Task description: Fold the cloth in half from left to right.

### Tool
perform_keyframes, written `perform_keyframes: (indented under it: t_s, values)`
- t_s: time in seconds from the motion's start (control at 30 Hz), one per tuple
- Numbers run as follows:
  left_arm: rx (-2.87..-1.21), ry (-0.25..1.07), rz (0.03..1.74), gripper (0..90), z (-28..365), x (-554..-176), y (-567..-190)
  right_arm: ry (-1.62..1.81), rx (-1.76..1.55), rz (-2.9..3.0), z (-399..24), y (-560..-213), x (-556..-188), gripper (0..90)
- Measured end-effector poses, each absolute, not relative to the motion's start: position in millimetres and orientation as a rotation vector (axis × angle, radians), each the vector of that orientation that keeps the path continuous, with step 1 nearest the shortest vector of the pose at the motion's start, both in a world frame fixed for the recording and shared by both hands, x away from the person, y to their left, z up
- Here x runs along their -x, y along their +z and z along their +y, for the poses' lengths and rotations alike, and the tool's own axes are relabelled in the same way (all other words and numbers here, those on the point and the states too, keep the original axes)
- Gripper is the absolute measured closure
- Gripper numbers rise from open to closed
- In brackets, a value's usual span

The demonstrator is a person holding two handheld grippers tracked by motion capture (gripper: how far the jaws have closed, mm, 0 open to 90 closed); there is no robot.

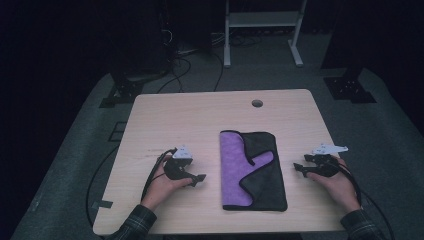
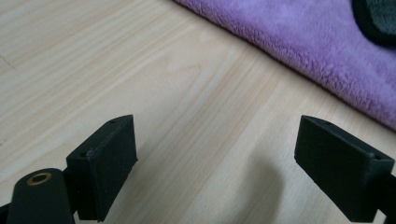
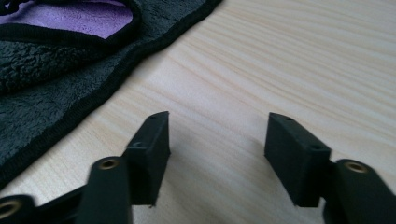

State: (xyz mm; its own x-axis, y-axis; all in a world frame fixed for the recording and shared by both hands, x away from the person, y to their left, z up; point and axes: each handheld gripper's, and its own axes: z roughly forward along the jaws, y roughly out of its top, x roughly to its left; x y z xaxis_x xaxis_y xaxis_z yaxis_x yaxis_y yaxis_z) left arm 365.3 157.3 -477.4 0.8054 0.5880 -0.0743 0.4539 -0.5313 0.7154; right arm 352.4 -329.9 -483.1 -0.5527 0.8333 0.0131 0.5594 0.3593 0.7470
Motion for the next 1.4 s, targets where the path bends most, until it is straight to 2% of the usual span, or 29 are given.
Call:
perform_keyframes:
  t_s: [0.07,0.33,0.4,0.73,1.4]
  values:
    - [-2.232,0.244,0.751,10.2,158.1,-365.4,-477.8,1.034,-1.214,2.262,-328.8,-481.5,-353.0,46.8]
    - [-2.253,0.323,0.714,2.3,154.9,-363.9,-483.4,1.134,-1.191,2.235,-321.6,-463.6,-353.6,53.6]
    - [-2.262,0.321,0.721,0.0,154.6,-364.4,-483.7,1.159,-1.178,2.234,-316.9,-458.3,-355.6,54.2]
    - [-2.261,0.318,0.725,0.0,154.6,-364.2,-483.8,1.223,-1.097,2.251,-295.7,-442.8,-361.9,57.0]
    - [-2.265,0.320,0.724,0.0,154.7,-364.3,-483.6,1.316,-0.957,2.369,-236.0,-441.3,-372.6,58.7]
